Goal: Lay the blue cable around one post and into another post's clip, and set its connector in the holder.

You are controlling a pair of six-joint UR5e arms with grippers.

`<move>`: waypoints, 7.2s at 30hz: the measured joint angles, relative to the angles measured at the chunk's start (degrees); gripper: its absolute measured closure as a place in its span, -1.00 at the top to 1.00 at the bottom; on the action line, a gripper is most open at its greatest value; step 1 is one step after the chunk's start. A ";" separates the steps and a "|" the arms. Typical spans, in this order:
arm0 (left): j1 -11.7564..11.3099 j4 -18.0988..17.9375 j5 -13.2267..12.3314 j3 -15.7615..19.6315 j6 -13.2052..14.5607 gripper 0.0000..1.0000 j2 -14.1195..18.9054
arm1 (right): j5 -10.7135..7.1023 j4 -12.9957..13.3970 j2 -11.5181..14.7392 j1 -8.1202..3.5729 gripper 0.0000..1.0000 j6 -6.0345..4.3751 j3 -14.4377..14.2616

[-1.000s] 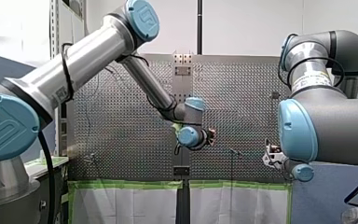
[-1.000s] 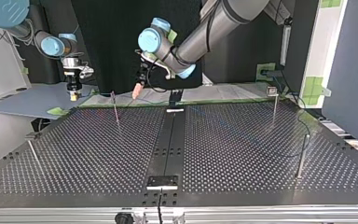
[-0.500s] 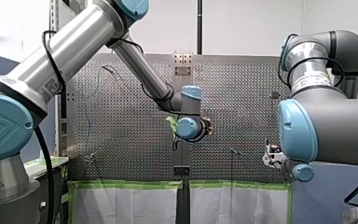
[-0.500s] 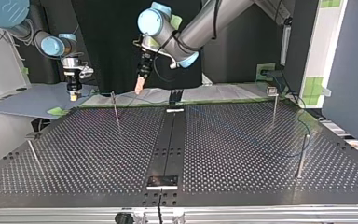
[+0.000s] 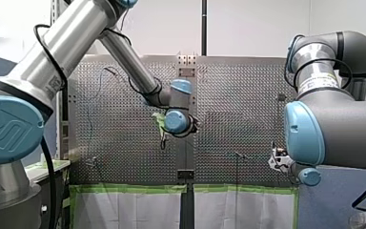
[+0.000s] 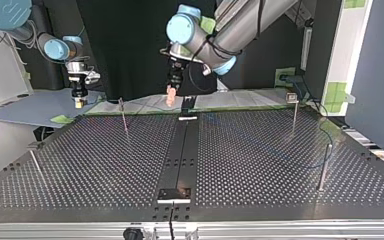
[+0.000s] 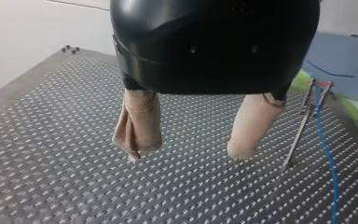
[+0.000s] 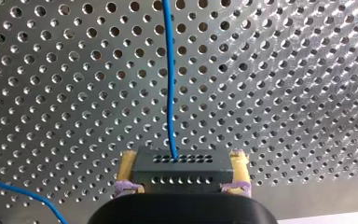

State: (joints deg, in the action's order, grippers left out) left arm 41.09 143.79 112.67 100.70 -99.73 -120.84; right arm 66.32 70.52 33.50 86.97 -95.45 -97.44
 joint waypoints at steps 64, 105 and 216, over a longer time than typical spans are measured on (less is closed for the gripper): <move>-24.92 -2.94 -7.77 29.81 -23.01 1.00 32.72 | -0.05 0.31 -0.37 0.34 -1.00 -0.35 0.00; -41.88 -7.30 -6.45 29.57 -38.49 1.00 39.15 | -1.01 0.25 -0.50 0.76 -1.00 -0.45 0.04; -52.85 -6.14 -16.25 9.09 -52.25 1.00 22.03 | -1.20 -2.00 1.27 -2.70 -1.00 -0.82 0.04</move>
State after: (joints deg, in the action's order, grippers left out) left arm -11.76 137.65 96.43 109.79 -151.98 -98.81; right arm 65.13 68.51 34.77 84.27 -96.27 -97.40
